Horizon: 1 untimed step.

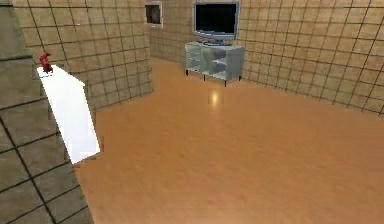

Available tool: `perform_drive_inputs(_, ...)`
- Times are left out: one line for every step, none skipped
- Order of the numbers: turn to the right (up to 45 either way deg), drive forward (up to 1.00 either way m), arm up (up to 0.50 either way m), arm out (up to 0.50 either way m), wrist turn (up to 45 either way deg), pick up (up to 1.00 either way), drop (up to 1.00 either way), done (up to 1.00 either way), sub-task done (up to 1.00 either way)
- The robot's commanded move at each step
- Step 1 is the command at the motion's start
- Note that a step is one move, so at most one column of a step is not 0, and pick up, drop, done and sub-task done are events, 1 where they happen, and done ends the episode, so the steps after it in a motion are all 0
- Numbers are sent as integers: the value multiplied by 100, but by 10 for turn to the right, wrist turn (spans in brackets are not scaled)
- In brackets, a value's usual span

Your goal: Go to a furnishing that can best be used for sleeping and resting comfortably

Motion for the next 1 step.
perform_drive_inputs(-30, 0, 0, 0, 0, 0, 0, 0, 0)
